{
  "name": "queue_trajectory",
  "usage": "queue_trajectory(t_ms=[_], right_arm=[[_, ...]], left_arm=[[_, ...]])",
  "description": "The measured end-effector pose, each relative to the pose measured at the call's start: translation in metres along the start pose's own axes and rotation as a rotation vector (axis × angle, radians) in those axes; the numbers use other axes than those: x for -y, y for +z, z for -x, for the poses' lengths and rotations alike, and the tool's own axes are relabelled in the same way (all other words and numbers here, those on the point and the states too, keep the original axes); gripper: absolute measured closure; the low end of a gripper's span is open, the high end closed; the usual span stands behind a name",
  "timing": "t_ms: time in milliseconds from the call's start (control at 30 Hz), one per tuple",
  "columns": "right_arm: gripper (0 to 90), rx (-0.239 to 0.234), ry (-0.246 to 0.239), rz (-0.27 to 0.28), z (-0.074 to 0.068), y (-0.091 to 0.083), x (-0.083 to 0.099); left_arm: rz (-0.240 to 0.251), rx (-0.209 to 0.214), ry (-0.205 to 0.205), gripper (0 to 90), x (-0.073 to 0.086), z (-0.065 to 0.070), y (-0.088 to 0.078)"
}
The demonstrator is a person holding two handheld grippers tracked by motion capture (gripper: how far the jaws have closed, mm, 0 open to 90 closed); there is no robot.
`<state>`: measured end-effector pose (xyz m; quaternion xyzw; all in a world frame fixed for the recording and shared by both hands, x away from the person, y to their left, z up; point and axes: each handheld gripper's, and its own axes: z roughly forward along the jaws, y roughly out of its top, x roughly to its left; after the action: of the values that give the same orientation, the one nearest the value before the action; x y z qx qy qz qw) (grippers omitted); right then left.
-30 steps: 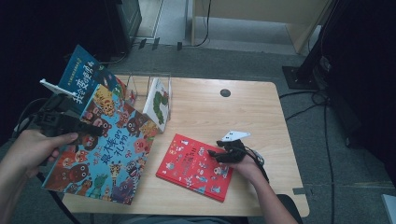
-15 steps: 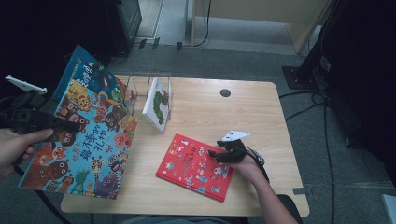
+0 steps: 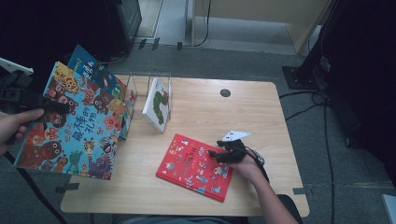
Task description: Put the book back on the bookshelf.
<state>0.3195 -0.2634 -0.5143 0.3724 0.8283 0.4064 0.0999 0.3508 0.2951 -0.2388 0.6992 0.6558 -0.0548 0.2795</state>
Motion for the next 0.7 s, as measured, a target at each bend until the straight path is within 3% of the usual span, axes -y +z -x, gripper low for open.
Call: queue_trajectory(t_ms=[167,433,700], right_arm=[[39.2,0.003,-0.002,-0.001,0.000,0.000,0.000],[39.2,0.003,-0.002,0.000,0.000,0.000,0.000],[39.3,0.005,-0.001,0.002,-0.001,0.000,0.000]], left_arm=[[0.000,-0.014,-0.007,80.9,-0.011,0.000,-0.002],[0.012,-0.021,-0.006,81.2,-0.015,0.001,-0.016],[0.018,-0.054,-0.016,81.2,-0.041,0.008,-0.004]])
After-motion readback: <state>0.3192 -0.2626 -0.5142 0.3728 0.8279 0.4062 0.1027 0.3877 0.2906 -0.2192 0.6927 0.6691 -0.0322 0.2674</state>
